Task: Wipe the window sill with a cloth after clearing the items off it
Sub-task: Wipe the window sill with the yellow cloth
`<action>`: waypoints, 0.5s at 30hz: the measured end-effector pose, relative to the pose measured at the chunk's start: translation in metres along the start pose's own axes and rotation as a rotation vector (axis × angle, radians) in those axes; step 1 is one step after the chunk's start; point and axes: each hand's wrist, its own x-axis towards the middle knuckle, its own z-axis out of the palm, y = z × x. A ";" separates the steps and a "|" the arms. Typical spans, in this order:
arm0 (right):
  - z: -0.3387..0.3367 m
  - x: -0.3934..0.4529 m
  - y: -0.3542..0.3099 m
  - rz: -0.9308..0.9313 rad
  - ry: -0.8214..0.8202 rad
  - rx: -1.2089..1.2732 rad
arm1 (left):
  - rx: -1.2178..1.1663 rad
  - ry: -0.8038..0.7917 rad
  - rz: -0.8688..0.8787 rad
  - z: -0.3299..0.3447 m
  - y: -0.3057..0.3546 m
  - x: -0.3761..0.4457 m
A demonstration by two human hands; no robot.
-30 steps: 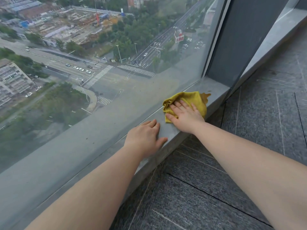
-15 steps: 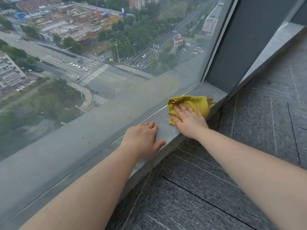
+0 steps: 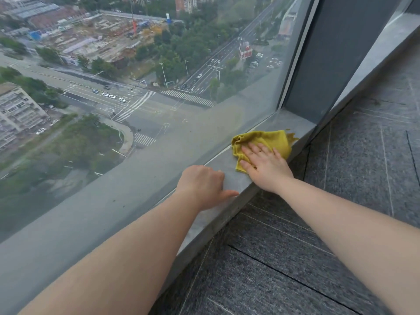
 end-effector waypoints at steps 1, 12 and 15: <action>-0.001 0.001 0.002 -0.016 0.001 0.000 | -0.024 0.028 0.006 -0.003 0.002 0.007; -0.023 0.064 0.060 0.156 -0.004 0.030 | -0.107 -0.049 0.078 -0.014 0.038 0.081; -0.028 0.076 0.064 0.188 -0.007 0.039 | -0.044 -0.066 0.083 -0.016 0.039 0.087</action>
